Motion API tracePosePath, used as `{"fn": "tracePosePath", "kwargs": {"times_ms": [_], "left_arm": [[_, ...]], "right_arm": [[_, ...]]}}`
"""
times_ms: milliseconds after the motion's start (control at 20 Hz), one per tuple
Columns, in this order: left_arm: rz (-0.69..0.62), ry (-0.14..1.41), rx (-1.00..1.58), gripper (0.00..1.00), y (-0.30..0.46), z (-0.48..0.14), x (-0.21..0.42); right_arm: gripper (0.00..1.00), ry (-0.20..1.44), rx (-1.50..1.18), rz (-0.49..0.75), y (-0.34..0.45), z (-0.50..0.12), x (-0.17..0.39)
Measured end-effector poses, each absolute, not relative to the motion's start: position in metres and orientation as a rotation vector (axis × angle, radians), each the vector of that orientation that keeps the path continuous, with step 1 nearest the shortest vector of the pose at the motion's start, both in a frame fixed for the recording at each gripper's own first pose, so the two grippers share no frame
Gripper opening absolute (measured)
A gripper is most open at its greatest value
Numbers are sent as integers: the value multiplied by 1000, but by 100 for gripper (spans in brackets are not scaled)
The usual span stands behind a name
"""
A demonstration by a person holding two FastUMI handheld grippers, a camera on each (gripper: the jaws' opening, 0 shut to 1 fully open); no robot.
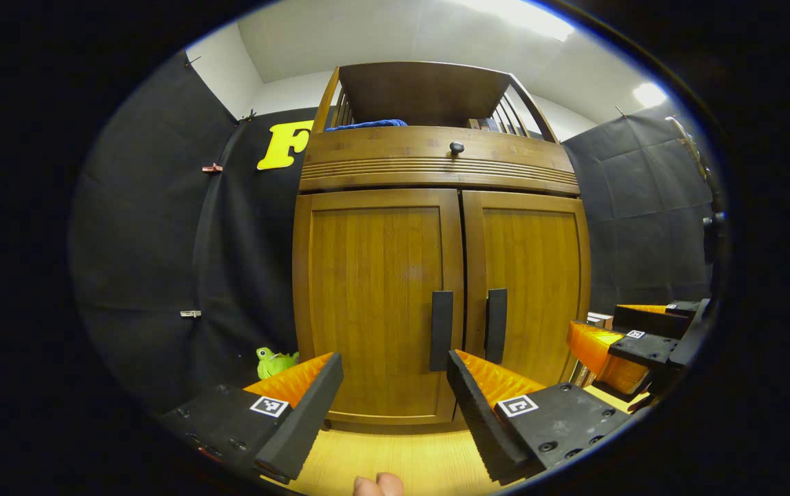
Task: Open the right door of the double-door shoe cabinet with the right hand, and open the left door with the left hand.
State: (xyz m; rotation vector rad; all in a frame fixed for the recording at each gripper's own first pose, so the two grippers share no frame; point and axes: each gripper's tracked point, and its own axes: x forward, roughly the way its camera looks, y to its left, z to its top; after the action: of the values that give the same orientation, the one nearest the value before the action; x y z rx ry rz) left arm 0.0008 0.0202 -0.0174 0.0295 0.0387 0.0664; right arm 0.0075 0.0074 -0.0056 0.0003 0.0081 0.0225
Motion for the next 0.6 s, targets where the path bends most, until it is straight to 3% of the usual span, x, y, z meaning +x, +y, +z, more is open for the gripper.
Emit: {"fn": "tracePosePath", "kwargs": {"times_ms": [600], "left_arm": [[73, 53, 13, 94, 30, -35, -4]], "right_arm": [[98, 22, -28, 63, 41, -23, 44]]}}
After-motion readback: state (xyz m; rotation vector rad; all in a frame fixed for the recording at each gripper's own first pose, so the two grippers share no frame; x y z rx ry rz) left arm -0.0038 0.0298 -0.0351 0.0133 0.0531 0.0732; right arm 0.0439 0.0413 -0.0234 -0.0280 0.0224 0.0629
